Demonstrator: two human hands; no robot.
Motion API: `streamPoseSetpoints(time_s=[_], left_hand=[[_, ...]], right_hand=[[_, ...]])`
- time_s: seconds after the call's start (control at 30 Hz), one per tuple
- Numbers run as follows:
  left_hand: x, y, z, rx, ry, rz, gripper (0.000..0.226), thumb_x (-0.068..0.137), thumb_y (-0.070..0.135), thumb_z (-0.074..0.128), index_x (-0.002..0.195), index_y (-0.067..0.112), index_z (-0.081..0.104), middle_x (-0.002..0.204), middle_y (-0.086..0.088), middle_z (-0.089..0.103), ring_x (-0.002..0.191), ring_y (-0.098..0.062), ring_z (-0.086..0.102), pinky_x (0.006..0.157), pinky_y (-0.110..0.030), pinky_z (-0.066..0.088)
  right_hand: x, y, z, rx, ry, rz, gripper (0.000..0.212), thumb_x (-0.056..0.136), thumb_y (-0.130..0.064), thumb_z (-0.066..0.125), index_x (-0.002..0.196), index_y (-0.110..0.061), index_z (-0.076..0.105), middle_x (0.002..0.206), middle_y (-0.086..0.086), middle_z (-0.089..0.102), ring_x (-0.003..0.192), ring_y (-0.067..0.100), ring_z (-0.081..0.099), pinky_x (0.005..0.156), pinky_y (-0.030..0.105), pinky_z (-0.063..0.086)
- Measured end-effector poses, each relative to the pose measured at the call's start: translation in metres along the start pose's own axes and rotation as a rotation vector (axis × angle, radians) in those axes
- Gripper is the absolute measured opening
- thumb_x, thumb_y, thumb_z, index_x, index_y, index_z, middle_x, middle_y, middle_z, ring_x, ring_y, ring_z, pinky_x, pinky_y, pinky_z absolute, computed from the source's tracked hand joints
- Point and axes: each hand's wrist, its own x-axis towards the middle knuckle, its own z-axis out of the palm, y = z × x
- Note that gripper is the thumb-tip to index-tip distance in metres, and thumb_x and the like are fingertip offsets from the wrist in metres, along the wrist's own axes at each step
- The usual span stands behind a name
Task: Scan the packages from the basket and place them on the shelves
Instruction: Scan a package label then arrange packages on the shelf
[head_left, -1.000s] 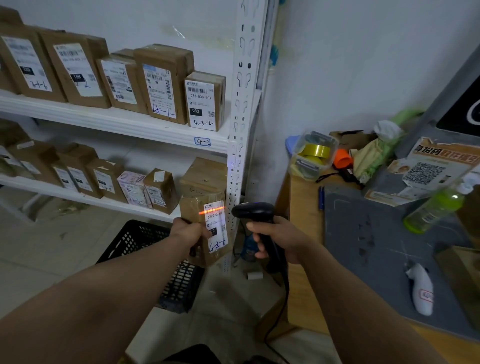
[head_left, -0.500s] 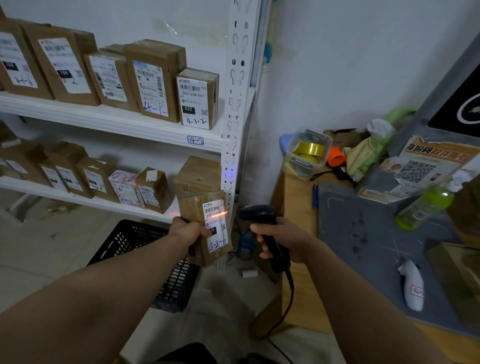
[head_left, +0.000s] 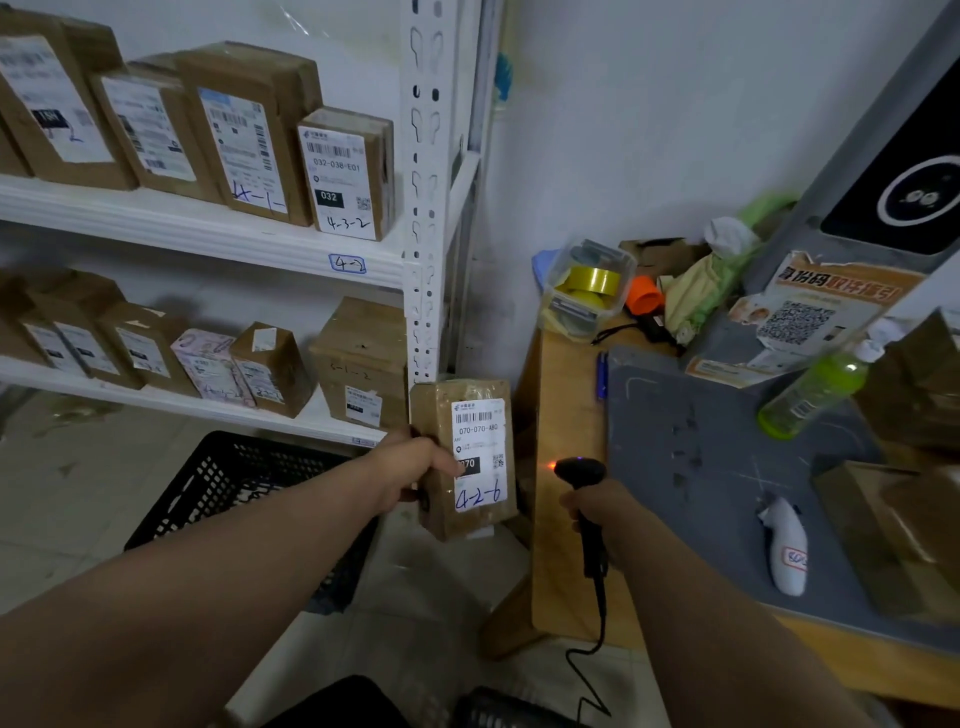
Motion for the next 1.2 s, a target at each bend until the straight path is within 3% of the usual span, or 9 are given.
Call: streamPoseSetpoints(time_s=[0.1, 0.33, 0.47, 0.63, 0.77, 0.83, 0.93, 1.07, 1.2], left_hand=[[0.004, -0.002, 0.008, 0.045, -0.044, -0.017, 0.08, 0.041, 0.014, 0.087, 0.117, 0.026, 0.065, 0.108, 0.003, 0.076, 0.111, -0.027, 0.065, 0.097, -0.053, 0.051], [0.0, -0.003, 0.012, 0.077, -0.044, -0.053, 0.074, 0.048, 0.011, 0.084, 0.117, 0.028, 0.062, 0.111, 0.002, 0.074, 0.112, -0.028, 0.063, 0.099, -0.054, 0.049], [0.004, -0.004, 0.012, 0.087, -0.053, -0.059, 0.08, 0.043, 0.013, 0.086, 0.119, 0.028, 0.061, 0.112, 0.001, 0.074, 0.113, -0.028, 0.062, 0.099, -0.054, 0.049], [0.006, -0.003, 0.01, 0.107, -0.092, -0.055, 0.076, 0.043, 0.015, 0.087, 0.115, 0.027, 0.067, 0.109, 0.003, 0.076, 0.113, -0.027, 0.063, 0.099, -0.054, 0.049], [0.009, -0.002, 0.003, 0.129, -0.109, -0.045, 0.081, 0.038, 0.017, 0.088, 0.116, 0.025, 0.068, 0.107, 0.003, 0.077, 0.113, -0.028, 0.064, 0.1, -0.053, 0.049], [0.003, 0.002, -0.005, 0.131, -0.117, -0.036, 0.074, 0.045, 0.013, 0.086, 0.116, 0.023, 0.068, 0.107, 0.002, 0.077, 0.113, -0.028, 0.065, 0.101, -0.053, 0.049], [-0.011, 0.013, -0.022, 0.126, -0.144, -0.02, 0.062, 0.057, 0.004, 0.082, 0.116, 0.019, 0.068, 0.108, -0.004, 0.077, 0.112, -0.032, 0.067, 0.104, -0.054, 0.047], [-0.029, 0.025, -0.058, 0.098, -0.127, 0.002, 0.05, 0.073, -0.013, 0.071, 0.116, 0.012, 0.067, 0.107, -0.01, 0.076, 0.108, -0.035, 0.069, 0.104, -0.054, 0.048], [-0.044, 0.028, -0.094, 0.074, -0.138, 0.02, 0.051, 0.074, -0.011, 0.071, 0.117, 0.015, 0.066, 0.111, -0.01, 0.076, 0.111, -0.033, 0.068, 0.108, -0.053, 0.045]], right_hand=[[0.007, 0.005, 0.003, -0.093, 0.015, 0.005, 0.034, 0.091, -0.002, 0.064, 0.125, -0.001, 0.058, 0.119, 0.022, 0.062, 0.101, 0.032, 0.061, 0.085, 0.04, 0.055], [0.009, 0.015, 0.006, -0.278, 0.07, 0.013, 0.035, 0.099, -0.014, 0.06, 0.13, 0.001, 0.054, 0.124, 0.019, 0.059, 0.112, 0.031, 0.06, 0.093, 0.038, 0.054], [0.01, 0.01, 0.002, -0.329, 0.071, 0.013, 0.019, 0.098, -0.013, 0.061, 0.112, -0.001, 0.054, 0.097, 0.012, 0.056, 0.108, 0.03, 0.062, 0.098, 0.042, 0.055], [0.009, -0.001, -0.004, -0.407, 0.141, -0.044, 0.061, 0.091, -0.016, 0.066, 0.142, -0.002, 0.037, 0.108, 0.013, 0.057, 0.092, 0.026, 0.061, 0.081, 0.04, 0.06], [-0.011, -0.026, -0.008, -0.538, 0.185, -0.259, 0.067, 0.088, -0.025, 0.07, 0.145, -0.013, 0.036, 0.131, 0.013, 0.052, 0.103, 0.026, 0.056, 0.079, 0.037, 0.054], [-0.026, -0.046, -0.005, -0.395, 0.106, -0.385, 0.066, 0.088, -0.012, 0.066, 0.147, -0.018, 0.037, 0.134, 0.011, 0.05, 0.109, 0.025, 0.056, 0.086, 0.038, 0.056], [-0.058, -0.08, 0.004, -0.188, -0.121, -0.502, 0.063, 0.086, 0.001, 0.063, 0.143, -0.017, 0.042, 0.122, 0.001, 0.054, 0.097, 0.011, 0.056, 0.071, 0.025, 0.049], [-0.09, -0.118, 0.02, -0.109, -0.321, -0.577, 0.065, 0.087, -0.012, 0.068, 0.146, -0.022, 0.042, 0.132, 0.005, 0.054, 0.118, 0.023, 0.054, 0.099, 0.038, 0.047], [-0.109, -0.148, 0.052, -0.191, -0.451, -0.593, 0.062, 0.088, -0.024, 0.072, 0.143, -0.029, 0.042, 0.135, 0.001, 0.053, 0.122, 0.023, 0.052, 0.097, 0.039, 0.045]])
